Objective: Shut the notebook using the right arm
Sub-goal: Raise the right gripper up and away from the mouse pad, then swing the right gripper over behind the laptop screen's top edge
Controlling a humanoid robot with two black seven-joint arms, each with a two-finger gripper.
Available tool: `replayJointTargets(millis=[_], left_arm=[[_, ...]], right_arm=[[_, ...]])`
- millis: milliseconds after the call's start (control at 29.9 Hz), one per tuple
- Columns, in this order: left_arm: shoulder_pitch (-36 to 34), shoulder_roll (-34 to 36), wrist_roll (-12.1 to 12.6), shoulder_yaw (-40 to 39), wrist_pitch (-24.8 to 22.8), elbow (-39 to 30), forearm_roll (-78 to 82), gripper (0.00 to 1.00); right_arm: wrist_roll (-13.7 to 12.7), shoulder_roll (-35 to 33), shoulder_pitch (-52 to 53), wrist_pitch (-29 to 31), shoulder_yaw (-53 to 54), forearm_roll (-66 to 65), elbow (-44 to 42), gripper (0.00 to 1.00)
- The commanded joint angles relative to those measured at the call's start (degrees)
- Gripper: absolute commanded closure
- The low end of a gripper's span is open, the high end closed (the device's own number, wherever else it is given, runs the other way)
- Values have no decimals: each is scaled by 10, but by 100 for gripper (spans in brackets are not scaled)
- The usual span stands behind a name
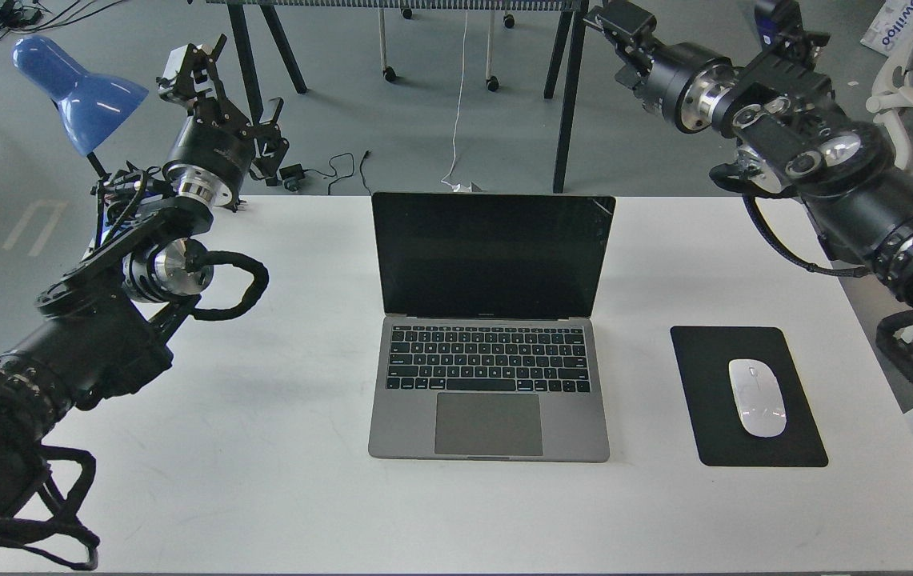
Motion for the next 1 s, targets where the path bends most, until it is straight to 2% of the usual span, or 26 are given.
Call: replayJointTargets(millis=[0,535,970], left_arm=[[1,0,0,0,-1,0,0,0],[3,0,0,-2,-1,-1,0,0],[3,0,0,-3,-1,-1,0,0]], right_arm=[[1,25,-12,0,-30,0,-37,0],[1,25,-79,-15,-54,-8,-34,0],[5,25,-73,40,-64,-7,-26,0]])
